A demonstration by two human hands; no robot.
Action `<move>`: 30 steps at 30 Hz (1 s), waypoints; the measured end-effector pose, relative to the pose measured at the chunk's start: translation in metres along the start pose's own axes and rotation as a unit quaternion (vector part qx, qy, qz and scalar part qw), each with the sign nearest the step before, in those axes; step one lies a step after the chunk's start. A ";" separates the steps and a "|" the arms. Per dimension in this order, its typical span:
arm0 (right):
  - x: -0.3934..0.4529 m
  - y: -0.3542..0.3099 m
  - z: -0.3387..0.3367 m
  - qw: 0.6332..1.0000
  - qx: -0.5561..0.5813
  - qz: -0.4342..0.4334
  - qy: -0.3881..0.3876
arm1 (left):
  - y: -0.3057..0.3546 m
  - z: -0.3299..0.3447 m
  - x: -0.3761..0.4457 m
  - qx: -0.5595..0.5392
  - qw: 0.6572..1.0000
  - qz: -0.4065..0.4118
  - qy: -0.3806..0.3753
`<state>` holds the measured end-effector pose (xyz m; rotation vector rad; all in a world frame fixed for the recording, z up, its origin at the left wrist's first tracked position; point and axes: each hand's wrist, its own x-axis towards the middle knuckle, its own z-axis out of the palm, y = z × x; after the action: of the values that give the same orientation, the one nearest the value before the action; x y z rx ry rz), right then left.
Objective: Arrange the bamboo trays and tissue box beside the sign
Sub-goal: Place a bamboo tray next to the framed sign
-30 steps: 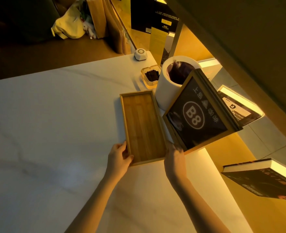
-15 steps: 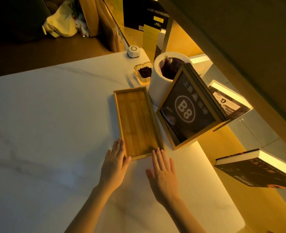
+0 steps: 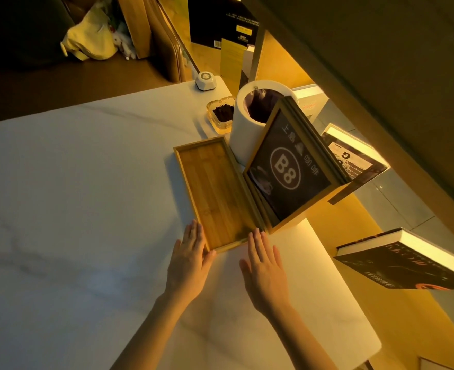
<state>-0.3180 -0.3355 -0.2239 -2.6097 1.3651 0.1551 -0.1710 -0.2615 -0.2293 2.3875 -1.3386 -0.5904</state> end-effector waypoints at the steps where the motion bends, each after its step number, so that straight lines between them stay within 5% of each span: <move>1: 0.000 0.001 0.000 1.000 0.000 -0.002 -0.001 | 0.001 0.000 0.000 -0.002 1.000 -0.001 -0.004; 30: 0.002 0.016 0.010 0.997 0.055 -0.046 0.014 | 0.007 0.006 -0.003 -0.007 1.000 -0.009 0.009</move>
<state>-0.3303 -0.3440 -0.2357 -2.5849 1.2231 0.0295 -0.1808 -0.2626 -0.2308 2.3895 -1.3029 -0.5789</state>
